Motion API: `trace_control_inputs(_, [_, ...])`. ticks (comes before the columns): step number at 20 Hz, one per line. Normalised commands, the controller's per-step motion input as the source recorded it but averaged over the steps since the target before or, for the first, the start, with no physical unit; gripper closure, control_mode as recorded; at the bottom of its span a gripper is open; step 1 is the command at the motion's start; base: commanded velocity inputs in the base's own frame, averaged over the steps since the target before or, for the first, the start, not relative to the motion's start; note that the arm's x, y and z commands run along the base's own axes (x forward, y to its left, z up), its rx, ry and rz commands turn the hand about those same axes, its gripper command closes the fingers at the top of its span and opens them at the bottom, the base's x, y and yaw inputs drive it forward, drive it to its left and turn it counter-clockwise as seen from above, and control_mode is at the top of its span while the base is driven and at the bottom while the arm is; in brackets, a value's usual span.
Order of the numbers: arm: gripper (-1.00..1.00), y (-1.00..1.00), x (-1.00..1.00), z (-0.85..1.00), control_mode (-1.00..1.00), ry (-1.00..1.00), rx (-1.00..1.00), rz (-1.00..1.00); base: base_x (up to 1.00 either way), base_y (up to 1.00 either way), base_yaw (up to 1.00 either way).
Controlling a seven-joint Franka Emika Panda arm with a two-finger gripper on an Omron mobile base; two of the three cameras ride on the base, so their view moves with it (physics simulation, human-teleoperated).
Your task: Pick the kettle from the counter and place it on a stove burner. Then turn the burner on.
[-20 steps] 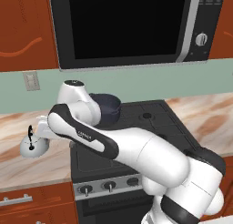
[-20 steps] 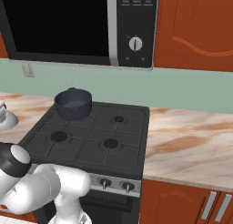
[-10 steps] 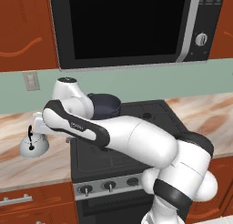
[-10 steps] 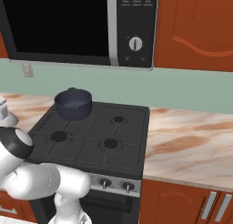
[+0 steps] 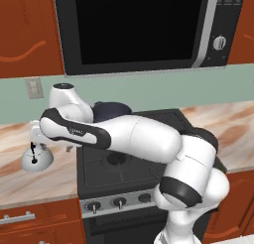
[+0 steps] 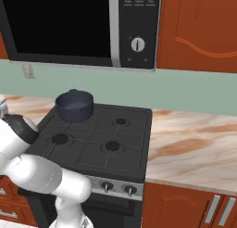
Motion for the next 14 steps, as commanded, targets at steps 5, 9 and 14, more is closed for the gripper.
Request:
trace_control_inputs(5, [-1.0,0.37,0.25,-0.01,-1.0,0.0,-0.01,-0.01,0.0,0.0,0.0])
trace_control_inputs(9, [-1.0,0.3,0.29,-0.05,-1.0,0.0,-0.01,0.0,0.0,0.0,0.0])
trace_control_inputs(14, [-1.0,0.19,0.24,-0.1,-1.0,0.0,0.0,0.0,0.0,0.0,0.0])
